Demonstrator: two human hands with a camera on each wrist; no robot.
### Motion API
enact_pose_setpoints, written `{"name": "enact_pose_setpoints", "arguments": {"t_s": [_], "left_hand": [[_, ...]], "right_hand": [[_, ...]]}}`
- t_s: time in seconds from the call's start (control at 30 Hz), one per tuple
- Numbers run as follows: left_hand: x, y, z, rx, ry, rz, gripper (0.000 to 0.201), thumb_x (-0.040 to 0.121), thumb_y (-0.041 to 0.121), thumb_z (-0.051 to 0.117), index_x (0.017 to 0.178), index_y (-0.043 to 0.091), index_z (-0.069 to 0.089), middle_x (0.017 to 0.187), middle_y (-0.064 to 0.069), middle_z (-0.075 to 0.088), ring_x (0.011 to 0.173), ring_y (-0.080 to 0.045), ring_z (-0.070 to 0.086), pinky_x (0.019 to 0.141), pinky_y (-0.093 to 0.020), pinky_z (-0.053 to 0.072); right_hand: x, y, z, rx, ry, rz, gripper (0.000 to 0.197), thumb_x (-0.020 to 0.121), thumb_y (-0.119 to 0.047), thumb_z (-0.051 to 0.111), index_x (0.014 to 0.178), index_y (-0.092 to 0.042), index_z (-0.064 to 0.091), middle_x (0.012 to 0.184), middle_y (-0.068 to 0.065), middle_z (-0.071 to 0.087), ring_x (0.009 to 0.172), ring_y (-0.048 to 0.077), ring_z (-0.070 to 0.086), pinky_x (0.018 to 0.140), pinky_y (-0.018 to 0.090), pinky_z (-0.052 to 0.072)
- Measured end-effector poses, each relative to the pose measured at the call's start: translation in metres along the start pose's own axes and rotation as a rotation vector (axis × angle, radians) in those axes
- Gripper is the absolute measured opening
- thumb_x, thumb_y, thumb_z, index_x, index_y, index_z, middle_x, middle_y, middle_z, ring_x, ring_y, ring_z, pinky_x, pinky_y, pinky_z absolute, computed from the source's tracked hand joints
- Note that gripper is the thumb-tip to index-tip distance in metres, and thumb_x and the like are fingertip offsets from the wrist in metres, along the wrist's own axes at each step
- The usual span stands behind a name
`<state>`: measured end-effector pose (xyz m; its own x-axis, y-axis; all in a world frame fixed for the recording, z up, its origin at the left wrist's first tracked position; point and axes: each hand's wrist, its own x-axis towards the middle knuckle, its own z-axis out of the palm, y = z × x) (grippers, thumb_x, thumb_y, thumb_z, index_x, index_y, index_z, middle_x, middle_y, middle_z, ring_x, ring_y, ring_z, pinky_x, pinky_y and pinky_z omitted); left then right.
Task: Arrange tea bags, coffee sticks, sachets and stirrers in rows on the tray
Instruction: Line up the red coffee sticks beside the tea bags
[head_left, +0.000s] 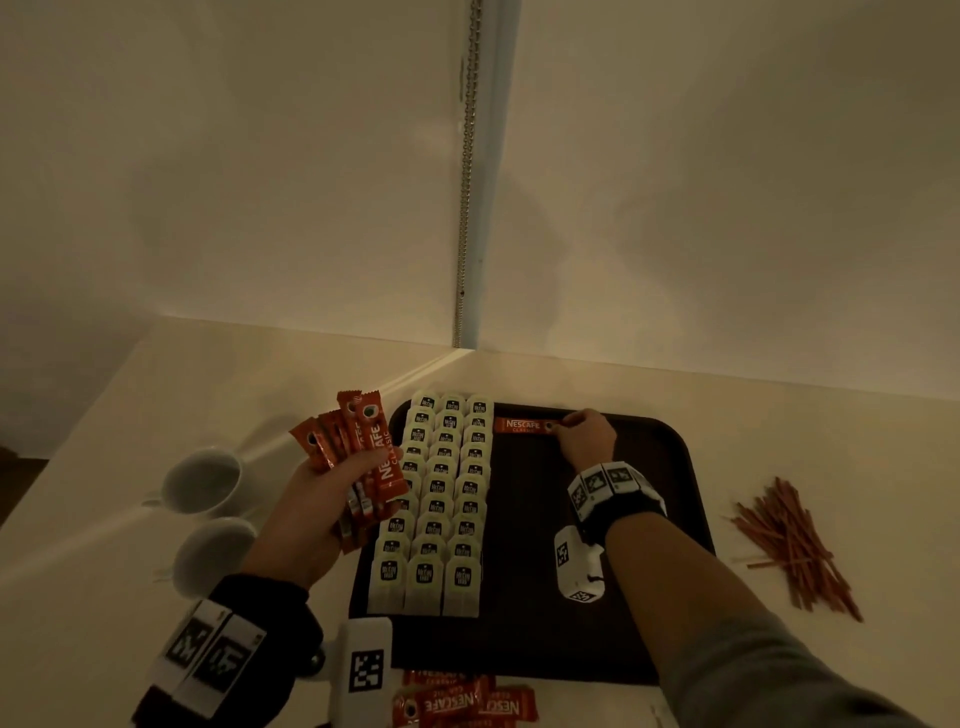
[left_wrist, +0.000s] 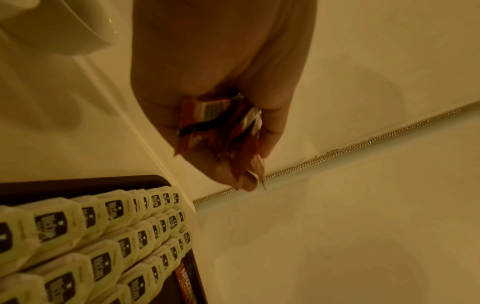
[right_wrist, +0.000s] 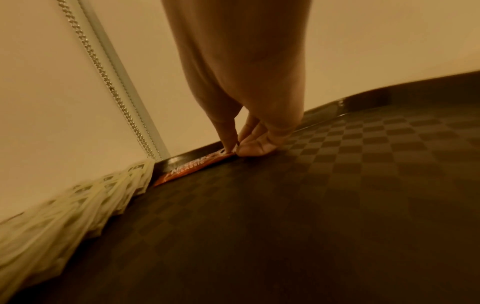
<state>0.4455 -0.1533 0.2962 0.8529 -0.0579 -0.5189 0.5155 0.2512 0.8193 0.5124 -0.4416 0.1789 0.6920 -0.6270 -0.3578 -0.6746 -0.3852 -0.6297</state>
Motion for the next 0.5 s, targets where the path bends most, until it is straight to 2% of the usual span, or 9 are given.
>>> {"name": "enact_pose_setpoints", "arguments": {"t_s": [0.07,0.2,0.27,0.33,0.4,0.43,0.5], "left_hand": [[-0.002,0.0,0.003,0.008,-0.004,0.012,0.013,0.087,0.01,0.061,0.099,0.013,0.062,0.084,-0.003,0.075,0.076,-0.02,0.069,0.059,-0.03,0.056],[-0.005,0.001,0.009,0.07,-0.02,0.039,0.014,0.086,0.01,0.063,0.099,0.015,0.065,0.091,-0.005,0.075,0.079,-0.018,0.069,0.062,-0.028,0.053],[-0.006,0.003,0.011,0.135,-0.033,0.062,0.013,0.085,0.011,0.065,0.097,0.015,0.068,0.092,-0.006,0.074,0.081,-0.019,0.069,0.061,-0.028,0.052],[-0.007,0.005,0.015,0.194,-0.057,0.079,0.012,0.084,0.011,0.066,0.095,0.014,0.069,0.087,-0.004,0.075,0.079,-0.016,0.07,0.064,-0.026,0.05],[-0.007,0.007,0.02,0.263,-0.067,0.091,0.011,0.083,0.011,0.068,0.094,0.014,0.069,0.084,-0.004,0.075,0.077,-0.016,0.071,0.065,-0.025,0.052],[-0.007,0.009,0.023,0.295,-0.072,0.102,0.011,0.083,0.012,0.069,0.094,0.014,0.07,0.085,-0.006,0.075,0.079,-0.018,0.071,0.065,-0.024,0.053],[-0.009,0.013,0.029,0.328,-0.093,0.139,0.013,0.082,0.015,0.07,0.096,0.014,0.07,0.087,-0.006,0.075,0.078,-0.018,0.071,0.062,-0.02,0.054]], "right_hand": [[0.001,0.001,0.0,-0.016,0.013,-0.01,0.021,0.084,-0.015,0.067,0.103,-0.007,0.061,0.111,0.012,0.062,0.1,0.021,0.059,0.08,0.027,0.049],[-0.009,-0.005,-0.007,-0.004,0.018,-0.029,0.024,0.084,-0.016,0.067,0.105,-0.007,0.058,0.111,0.012,0.062,0.101,0.023,0.059,0.081,0.028,0.047],[-0.028,-0.023,-0.014,0.098,-0.039,-0.172,0.02,0.088,-0.017,0.062,0.105,-0.008,0.058,0.107,0.007,0.062,0.102,0.022,0.058,0.081,0.026,0.047],[-0.062,-0.049,-0.023,0.287,-0.271,-0.357,0.014,0.091,-0.022,0.057,0.101,-0.013,0.059,0.098,-0.002,0.062,0.093,0.018,0.06,0.073,0.022,0.048],[-0.098,-0.074,-0.032,0.396,-0.564,-0.483,0.017,0.093,-0.03,0.054,0.102,-0.017,0.061,0.093,-0.003,0.062,0.08,0.012,0.059,0.063,0.02,0.048],[-0.111,-0.083,-0.034,0.413,-0.647,-0.542,0.018,0.092,-0.031,0.055,0.102,-0.018,0.062,0.091,-0.002,0.063,0.075,0.011,0.059,0.061,0.02,0.048],[-0.127,-0.092,-0.038,0.421,-0.679,-0.638,0.014,0.089,-0.024,0.06,0.101,-0.016,0.064,0.086,0.0,0.065,0.07,0.009,0.06,0.059,0.02,0.048]]}}
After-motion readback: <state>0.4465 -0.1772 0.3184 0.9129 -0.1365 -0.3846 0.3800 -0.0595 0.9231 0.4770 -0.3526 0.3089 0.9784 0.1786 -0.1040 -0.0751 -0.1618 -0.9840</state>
